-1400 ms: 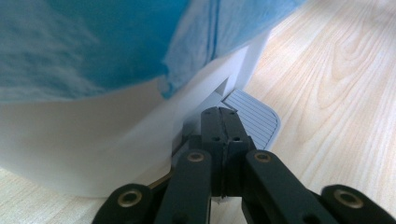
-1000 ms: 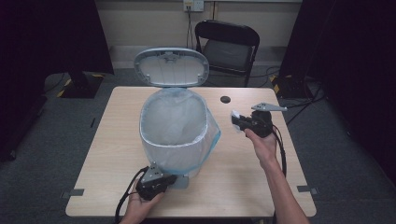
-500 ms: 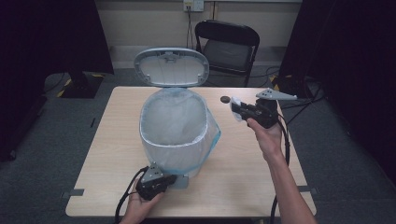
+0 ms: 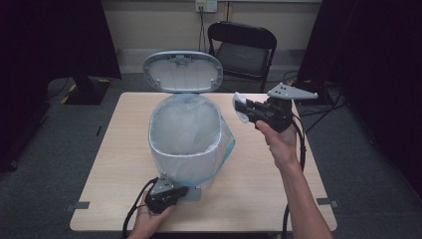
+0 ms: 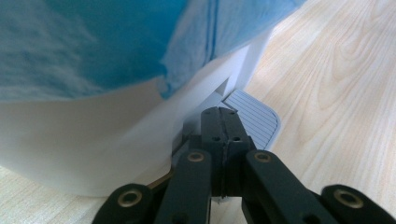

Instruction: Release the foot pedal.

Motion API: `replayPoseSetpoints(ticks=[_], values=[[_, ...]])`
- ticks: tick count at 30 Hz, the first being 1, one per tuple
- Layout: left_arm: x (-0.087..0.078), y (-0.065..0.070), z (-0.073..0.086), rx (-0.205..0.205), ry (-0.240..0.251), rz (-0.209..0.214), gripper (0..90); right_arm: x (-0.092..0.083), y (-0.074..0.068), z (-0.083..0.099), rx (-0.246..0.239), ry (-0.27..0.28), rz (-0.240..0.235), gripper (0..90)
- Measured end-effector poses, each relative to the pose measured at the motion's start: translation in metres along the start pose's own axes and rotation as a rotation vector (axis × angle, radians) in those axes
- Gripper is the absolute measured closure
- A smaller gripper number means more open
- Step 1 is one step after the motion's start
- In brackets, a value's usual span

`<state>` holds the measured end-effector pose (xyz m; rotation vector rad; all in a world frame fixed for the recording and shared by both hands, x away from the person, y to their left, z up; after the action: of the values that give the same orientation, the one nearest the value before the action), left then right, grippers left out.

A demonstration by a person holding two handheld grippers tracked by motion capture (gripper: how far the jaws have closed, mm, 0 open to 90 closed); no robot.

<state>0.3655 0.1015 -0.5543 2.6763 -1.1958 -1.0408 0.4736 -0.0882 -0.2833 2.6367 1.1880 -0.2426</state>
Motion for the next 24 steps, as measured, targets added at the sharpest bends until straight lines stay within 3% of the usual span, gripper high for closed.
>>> replayPoseSetpoints(ticks=[9, 18, 20, 24], values=[[0.000, 0.000, 0.000, -0.001, 0.000, 0.000, 90.0, 0.011, -0.033, -0.029, -0.040, 0.042, -0.090, 77.2], [0.000, 0.000, 0.000, -0.003, 0.004, 0.003, 90.0, 0.039, -0.062, -0.043, -0.051, 0.062, -0.178, 77.1], [0.000, 0.000, 0.000, -0.003, 0.003, 0.003, 90.0, 0.043, -0.067, -0.047, -0.056, 0.069, -0.207, 76.7], [0.000, 0.000, 0.000, -0.003, 0.003, 0.003, 90.0, 0.054, -0.069, -0.051, -0.057, 0.074, -0.213, 70.9]])
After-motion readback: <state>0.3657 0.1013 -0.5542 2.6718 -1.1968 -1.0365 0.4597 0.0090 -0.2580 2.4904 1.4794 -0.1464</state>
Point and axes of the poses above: each handheld gripper's, and its own axes: x roughly forward along the jaws, z roughly out of its underside, y roughly to its right, the point moved 10 cm from there along x, roughly forward along the jaws, and after that the axes turned 14 degrees about -x, right-handed, at the moved point
